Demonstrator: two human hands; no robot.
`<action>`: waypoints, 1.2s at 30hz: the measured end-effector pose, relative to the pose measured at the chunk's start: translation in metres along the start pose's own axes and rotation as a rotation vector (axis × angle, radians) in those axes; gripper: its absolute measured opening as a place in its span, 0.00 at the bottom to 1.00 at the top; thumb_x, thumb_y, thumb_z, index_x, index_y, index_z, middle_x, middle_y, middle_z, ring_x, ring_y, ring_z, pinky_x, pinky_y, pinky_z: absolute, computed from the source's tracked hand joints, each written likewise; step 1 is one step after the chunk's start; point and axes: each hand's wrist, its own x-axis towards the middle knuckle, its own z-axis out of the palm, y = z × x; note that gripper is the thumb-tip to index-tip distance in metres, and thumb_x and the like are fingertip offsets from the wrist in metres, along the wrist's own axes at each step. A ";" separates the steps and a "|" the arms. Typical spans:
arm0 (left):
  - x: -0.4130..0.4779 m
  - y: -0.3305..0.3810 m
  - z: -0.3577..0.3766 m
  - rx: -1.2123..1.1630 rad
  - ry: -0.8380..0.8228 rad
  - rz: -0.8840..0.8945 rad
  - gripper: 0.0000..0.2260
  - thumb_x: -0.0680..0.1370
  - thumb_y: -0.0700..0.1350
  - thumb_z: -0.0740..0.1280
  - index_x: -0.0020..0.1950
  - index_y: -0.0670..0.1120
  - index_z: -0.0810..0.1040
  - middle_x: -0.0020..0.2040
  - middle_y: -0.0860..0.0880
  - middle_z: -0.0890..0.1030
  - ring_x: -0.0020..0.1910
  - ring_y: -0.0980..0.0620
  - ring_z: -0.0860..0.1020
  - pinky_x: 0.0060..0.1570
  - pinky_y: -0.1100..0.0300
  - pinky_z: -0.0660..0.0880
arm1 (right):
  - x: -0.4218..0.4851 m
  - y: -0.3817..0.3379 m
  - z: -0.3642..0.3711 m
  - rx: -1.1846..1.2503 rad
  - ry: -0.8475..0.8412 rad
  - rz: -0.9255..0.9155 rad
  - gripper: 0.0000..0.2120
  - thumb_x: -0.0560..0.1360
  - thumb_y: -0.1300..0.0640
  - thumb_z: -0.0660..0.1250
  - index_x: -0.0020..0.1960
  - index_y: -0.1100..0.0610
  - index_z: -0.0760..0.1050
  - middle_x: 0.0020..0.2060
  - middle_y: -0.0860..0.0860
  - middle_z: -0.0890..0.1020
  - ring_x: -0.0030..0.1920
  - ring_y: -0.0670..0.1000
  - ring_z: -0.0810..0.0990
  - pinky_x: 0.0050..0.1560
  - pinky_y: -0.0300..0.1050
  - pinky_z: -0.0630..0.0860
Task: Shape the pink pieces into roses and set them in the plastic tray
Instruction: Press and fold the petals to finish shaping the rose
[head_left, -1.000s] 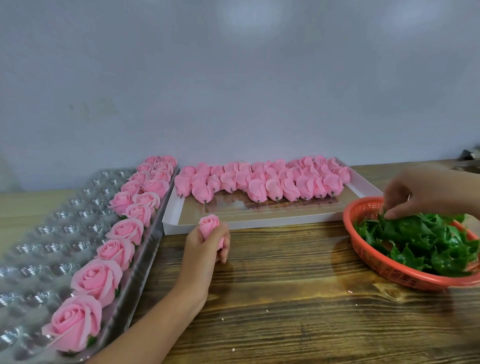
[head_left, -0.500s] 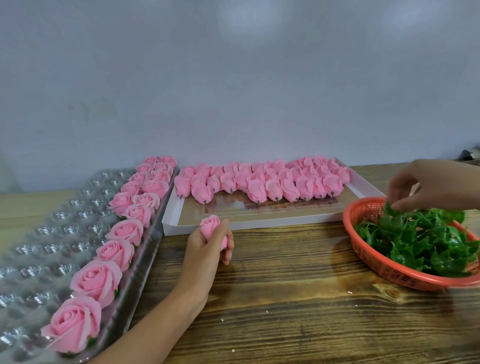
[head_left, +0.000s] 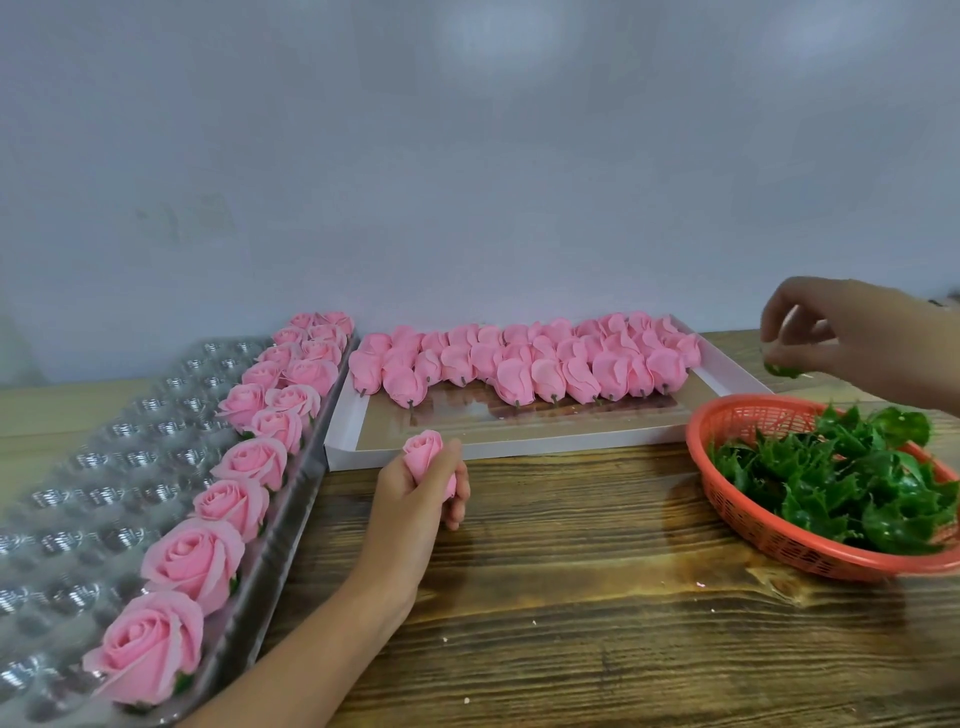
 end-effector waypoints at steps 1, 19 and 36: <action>0.000 0.000 0.000 0.000 0.001 -0.003 0.13 0.79 0.50 0.62 0.40 0.42 0.76 0.31 0.48 0.76 0.28 0.56 0.72 0.31 0.63 0.72 | -0.002 -0.006 0.001 0.035 -0.001 -0.023 0.11 0.73 0.57 0.73 0.41 0.44 0.73 0.39 0.46 0.82 0.42 0.48 0.82 0.39 0.44 0.70; 0.001 -0.003 0.001 0.000 -0.007 0.052 0.14 0.79 0.50 0.63 0.35 0.45 0.76 0.31 0.48 0.75 0.29 0.55 0.72 0.30 0.64 0.71 | -0.063 -0.116 0.144 0.156 -0.292 -0.469 0.14 0.73 0.50 0.73 0.51 0.47 0.68 0.46 0.41 0.75 0.46 0.43 0.74 0.50 0.43 0.73; -0.002 0.000 0.003 0.052 -0.051 0.053 0.17 0.79 0.50 0.63 0.36 0.41 0.75 0.29 0.47 0.73 0.28 0.55 0.72 0.30 0.66 0.71 | -0.058 -0.099 0.168 0.345 -0.195 -0.309 0.16 0.75 0.50 0.72 0.61 0.46 0.73 0.53 0.41 0.74 0.47 0.40 0.74 0.51 0.35 0.72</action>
